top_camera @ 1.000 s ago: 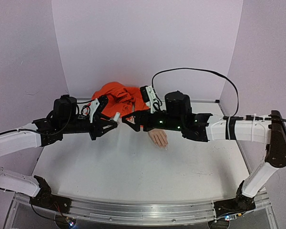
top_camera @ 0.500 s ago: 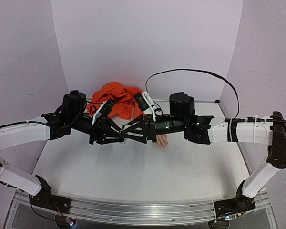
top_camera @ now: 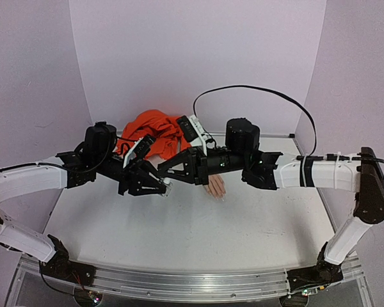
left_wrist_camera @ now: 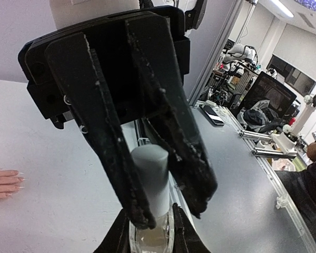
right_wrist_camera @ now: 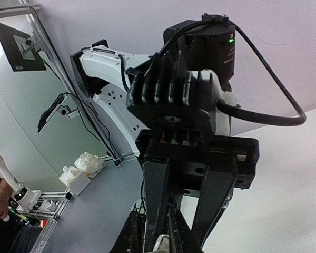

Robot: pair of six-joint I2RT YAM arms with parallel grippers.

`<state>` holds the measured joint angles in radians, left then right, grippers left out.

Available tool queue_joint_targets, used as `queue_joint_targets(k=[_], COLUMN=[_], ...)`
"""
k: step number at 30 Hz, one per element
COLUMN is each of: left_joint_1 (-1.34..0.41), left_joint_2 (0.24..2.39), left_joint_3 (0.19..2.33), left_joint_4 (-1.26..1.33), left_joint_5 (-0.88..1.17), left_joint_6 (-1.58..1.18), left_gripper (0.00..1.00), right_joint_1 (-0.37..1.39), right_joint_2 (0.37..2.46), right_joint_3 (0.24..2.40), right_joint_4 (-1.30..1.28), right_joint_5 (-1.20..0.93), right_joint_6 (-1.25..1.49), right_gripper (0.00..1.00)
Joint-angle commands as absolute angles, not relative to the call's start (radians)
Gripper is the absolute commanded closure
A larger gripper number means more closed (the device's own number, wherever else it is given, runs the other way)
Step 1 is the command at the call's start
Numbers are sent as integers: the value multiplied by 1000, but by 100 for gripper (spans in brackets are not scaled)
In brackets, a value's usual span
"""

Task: Paint the nails

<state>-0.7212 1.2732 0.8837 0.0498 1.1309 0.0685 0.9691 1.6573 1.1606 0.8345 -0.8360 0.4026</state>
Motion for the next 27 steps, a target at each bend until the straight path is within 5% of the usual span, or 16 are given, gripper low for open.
queue_joint_targets(k=[1,8,16,20,26,27], left_joint_1=[-724,-723,-724,-727,-730,-730], left_joint_2=[1247,1142,1061,1039,1034,1034], left_joint_3=[929,868,806,798,795,796], left_joint_4=[105,105,104,105,103,102], left_joint_5=[1096,605,-172,-144,-79,-51], left_joint_6=[67,96,125,144,165,169], left_gripper=[100,100,100,100,100,100], right_joint_1=[970,980,1205,1274,1266,1258], right_joint_2=[1665,1654,1824,1937,1900,1888], right_joint_3=[1204,1165,1447,1626,1612,1600], right_joint_4=[906,904,492,431,501,520], right_joint_5=[-854,-616,426,499,440,403], right_joint_6=[422,456,720,761,694,660], right_gripper=[98,100,100,100,100,88])
